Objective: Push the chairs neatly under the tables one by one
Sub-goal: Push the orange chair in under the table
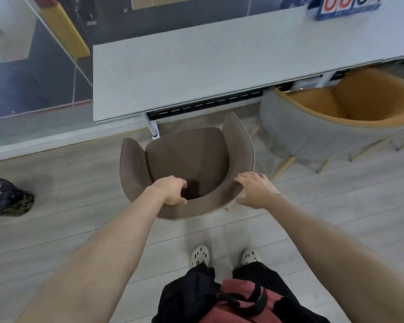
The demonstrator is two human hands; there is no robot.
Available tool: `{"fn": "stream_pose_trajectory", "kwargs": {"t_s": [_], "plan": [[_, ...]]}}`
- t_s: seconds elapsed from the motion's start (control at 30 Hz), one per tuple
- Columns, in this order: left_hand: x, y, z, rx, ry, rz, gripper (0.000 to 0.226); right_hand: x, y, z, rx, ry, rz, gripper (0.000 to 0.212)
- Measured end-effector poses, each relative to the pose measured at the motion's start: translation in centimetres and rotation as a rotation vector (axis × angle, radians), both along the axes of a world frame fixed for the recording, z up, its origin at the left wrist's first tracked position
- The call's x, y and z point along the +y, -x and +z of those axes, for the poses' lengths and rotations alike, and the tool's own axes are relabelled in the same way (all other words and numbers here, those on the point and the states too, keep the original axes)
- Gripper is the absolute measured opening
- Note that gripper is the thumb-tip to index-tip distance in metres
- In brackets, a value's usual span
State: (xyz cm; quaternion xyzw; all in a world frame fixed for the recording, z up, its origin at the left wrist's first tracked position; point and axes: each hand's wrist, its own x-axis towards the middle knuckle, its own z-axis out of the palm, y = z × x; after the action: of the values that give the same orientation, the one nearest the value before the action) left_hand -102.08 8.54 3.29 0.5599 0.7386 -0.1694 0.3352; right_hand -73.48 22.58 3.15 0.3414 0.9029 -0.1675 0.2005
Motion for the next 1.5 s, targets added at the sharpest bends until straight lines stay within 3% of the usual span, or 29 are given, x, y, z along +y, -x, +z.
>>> {"fn": "stream_pose_trajectory", "kwargs": {"t_s": [0.1, 0.23, 0.67, 0.8, 1.0, 1.13, 1.37, 1.5], "plan": [[4.7, -3.0, 1.6, 0.064, -0.111, -0.073, 0.055, 3.2, -5.1, 1.0, 0.025, -0.003, -0.18, 0.082], [11.6, -8.8, 2.2, 0.059, -0.154, -0.142, 0.053, 8.4, -12.7, 1.4, 0.041, 0.002, -0.353, 0.073], [31.9, -31.6, 2.1, 0.04, -0.274, -0.157, 0.053, 28.4, -36.2, 0.8, 0.014, -0.034, -0.503, 0.072], [37.0, -35.0, 1.5, 0.046, -0.289, -0.202, 0.059, 33.4, -39.1, 1.5, 0.007, -0.079, -0.476, 0.078], [45.3, -37.0, -1.8, 0.049, -0.382, -0.273, 0.09, 42.0, -39.7, 1.8, -0.019, -0.158, -0.376, 0.085], [49.9, -38.1, -3.8, -0.004, -0.356, -0.279, 0.102, 47.1, -39.2, 0.8, -0.074, -0.108, -0.308, 0.101], [52.8, -40.1, -6.9, -0.039, -0.19, -0.297, 0.1, 51.8, -40.0, -1.5, -0.215, -0.015, -0.133, 0.094], [53.3, -41.9, -7.6, -0.008, -0.173, -0.278, 0.098, 54.2, -41.8, -3.1, -0.173, -0.103, 0.031, 0.079]]}}
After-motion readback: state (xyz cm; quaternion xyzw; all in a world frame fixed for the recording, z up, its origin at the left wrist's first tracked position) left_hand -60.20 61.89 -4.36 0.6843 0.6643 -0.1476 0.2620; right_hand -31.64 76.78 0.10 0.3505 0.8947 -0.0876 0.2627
